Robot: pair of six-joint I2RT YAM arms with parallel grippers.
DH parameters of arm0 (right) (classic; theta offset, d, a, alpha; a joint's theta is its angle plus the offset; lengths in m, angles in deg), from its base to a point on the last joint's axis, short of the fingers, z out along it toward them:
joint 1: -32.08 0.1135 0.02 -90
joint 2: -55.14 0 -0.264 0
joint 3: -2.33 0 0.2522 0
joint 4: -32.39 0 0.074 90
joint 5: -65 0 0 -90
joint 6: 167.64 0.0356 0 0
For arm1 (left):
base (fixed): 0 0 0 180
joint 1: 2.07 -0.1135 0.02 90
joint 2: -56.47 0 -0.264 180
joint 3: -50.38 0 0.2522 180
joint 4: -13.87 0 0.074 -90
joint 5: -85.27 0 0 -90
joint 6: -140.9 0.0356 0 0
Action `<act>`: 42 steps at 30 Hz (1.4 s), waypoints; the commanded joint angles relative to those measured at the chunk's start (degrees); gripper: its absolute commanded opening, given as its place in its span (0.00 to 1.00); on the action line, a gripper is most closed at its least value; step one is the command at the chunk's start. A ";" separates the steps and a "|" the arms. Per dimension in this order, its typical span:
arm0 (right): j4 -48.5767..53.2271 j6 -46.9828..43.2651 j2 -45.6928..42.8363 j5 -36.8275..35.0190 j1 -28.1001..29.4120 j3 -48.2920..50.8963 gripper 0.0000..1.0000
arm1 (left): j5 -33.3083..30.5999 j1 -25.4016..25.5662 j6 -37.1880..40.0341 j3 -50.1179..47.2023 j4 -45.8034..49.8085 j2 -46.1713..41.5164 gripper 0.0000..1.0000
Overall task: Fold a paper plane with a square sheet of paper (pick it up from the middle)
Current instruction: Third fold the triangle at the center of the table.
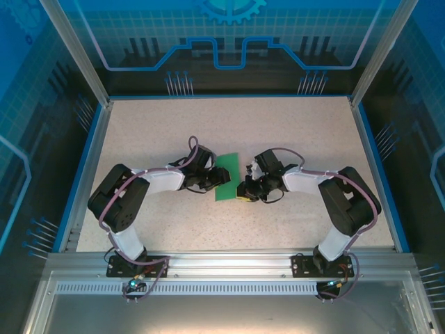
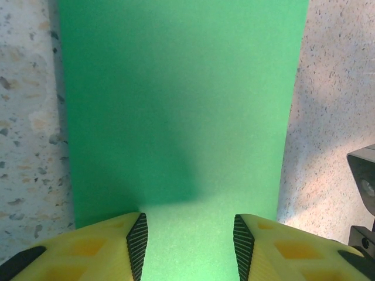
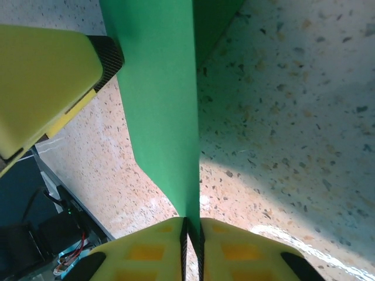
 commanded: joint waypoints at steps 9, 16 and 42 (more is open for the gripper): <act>3.00 5.38 -5.78 -2.68 0.00 0.54 0.00 | 0.94 -0.26 2.43 -3.69 -3.41 -6.77 0.50; 13.98 3.02 -10.65 -4.37 -0.18 -0.08 0.00 | -0.30 -0.08 4.76 -8.76 -5.43 -14.18 0.64; 16.49 14.60 -0.88 -6.62 0.32 -11.23 0.00 | -16.04 12.50 32.08 -20.23 -24.38 -18.48 0.63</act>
